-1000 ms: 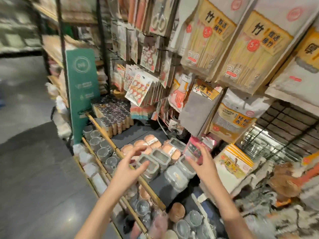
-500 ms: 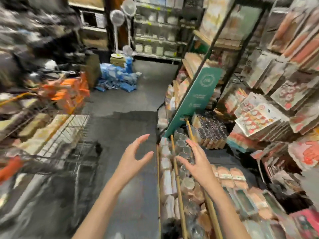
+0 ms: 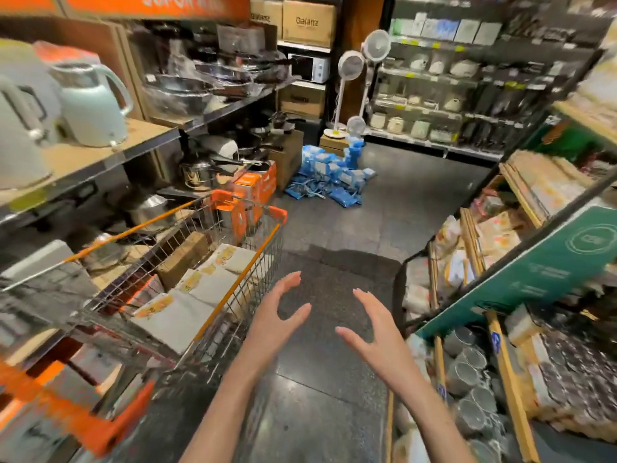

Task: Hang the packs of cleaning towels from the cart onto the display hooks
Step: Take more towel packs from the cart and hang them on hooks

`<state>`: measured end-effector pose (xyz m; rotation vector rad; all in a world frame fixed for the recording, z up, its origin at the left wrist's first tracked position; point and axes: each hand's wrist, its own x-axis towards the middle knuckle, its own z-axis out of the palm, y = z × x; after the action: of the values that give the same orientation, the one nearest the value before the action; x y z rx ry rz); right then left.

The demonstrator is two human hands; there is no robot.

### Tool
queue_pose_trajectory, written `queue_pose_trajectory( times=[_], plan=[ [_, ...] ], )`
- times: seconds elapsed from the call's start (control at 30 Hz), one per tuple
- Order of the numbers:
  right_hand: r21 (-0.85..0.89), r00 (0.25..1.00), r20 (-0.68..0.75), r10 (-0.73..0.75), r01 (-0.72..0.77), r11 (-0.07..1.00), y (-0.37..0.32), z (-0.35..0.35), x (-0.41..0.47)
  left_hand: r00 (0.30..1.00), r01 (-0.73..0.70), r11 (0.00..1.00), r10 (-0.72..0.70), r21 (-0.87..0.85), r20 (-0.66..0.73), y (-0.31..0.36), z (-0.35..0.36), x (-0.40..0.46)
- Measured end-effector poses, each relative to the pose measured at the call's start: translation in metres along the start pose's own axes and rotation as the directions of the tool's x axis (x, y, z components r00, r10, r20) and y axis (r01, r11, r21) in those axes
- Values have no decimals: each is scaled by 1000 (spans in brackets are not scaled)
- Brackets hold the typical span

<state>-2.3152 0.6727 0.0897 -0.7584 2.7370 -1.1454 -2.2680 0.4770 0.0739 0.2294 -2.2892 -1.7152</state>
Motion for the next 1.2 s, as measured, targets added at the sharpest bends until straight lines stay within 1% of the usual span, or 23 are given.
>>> queue_pose_trajectory(
  times=[0.1, 0.3, 0.4, 0.53, 0.6, 0.7, 0.8, 0.87, 1.0, 1.1, 1.2],
  plan=[
    [21, 1000, 5, -20, 20, 1000, -9, 16, 52, 999, -2, 1000, 2, 11, -42, -11, -29, 41],
    [67, 992, 108, -61, 54, 996, -15, 61, 157, 983, 69, 997, -61, 42, -175, -45, -77, 106],
    [84, 980, 183, -72, 57, 995, -8, 87, 211, 965, 124, 991, -109, 48, -239, -69, -92, 137],
    [122, 945, 302, -125, 92, 988, 6, 125, 300, 928, 216, 976, -192, 41, -319, -111, -114, 189],
    [137, 915, 376, -146, 101, 985, 12, 147, 351, 890, 269, 963, -240, 22, -388, -132, -125, 221],
    [172, 855, 488, -174, 101, 980, 18, 176, 430, 809, 337, 941, -303, -25, -504, -151, -140, 276],
    [133, 771, 600, -211, 164, 977, 20, 197, 500, 753, 361, 931, -322, -49, -574, -160, -148, 328],
    [132, 729, 643, -235, 197, 972, 20, 211, 543, 710, 384, 920, -346, -75, -613, -166, -152, 358],
    [147, 654, 722, -226, 174, 974, 19, 246, 605, 629, 418, 896, -406, -151, -663, -189, -162, 399],
    [108, 597, 775, -207, 199, 974, 27, 286, 638, 570, 440, 873, -452, -209, -686, -211, -168, 414],
    [55, 586, 796, -151, 178, 982, 43, 334, 659, 516, 456, 842, -513, -287, -686, -240, -168, 423]
  ],
)
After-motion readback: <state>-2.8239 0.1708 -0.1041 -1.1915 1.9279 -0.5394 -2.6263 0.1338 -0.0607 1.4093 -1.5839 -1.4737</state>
